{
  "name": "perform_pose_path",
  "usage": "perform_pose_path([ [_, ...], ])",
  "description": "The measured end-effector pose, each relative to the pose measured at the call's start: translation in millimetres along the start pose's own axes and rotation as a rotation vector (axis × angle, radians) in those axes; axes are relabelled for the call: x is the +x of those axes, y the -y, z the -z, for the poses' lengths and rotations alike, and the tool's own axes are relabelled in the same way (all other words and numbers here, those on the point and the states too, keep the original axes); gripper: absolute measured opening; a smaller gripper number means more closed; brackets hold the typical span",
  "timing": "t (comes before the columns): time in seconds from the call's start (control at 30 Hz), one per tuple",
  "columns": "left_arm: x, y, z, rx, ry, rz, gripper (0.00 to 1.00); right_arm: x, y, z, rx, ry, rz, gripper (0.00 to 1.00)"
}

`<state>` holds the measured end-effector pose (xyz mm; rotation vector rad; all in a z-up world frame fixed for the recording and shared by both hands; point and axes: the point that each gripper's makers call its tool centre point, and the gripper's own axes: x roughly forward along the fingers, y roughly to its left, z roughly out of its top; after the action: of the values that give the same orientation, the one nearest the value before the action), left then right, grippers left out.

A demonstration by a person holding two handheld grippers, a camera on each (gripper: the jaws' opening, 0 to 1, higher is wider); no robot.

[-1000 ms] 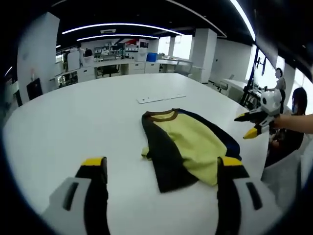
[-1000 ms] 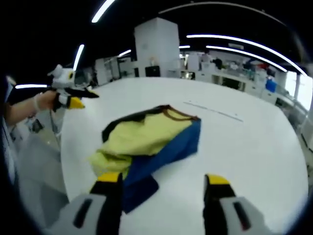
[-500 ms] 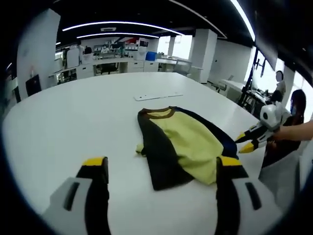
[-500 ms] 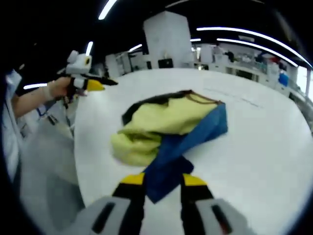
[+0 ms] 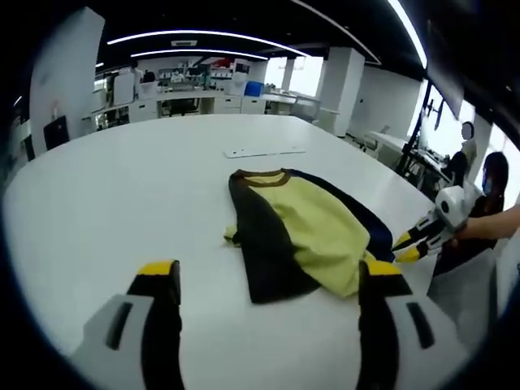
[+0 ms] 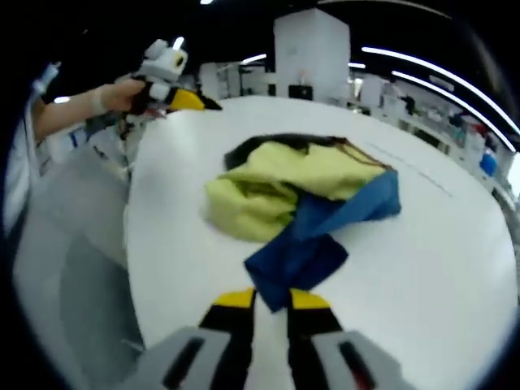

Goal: Fold the garment on the visible template until the final outline fits inside the template.

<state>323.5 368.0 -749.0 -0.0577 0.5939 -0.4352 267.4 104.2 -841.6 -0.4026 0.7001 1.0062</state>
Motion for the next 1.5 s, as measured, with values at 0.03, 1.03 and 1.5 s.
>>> perform_pose_path([
  [0.03, -1, 0.2, -0.5, 0.001, -0.001, 0.0, 0.88, 1, 0, 0.5, -0.015, -0.005, -0.003, 0.1],
  [1.03, -5, -1.4, 4.4, -0.009, -0.008, -0.005, 0.86, -28, -4, -21.3, 0.133, 0.066, 0.0, 0.0],
  [1.5, -1, 3.4, 7.3, -0.006, -0.021, 0.011, 0.85, -98, 67, -31.7, 0.491, 0.27, 0.135, 0.0],
])
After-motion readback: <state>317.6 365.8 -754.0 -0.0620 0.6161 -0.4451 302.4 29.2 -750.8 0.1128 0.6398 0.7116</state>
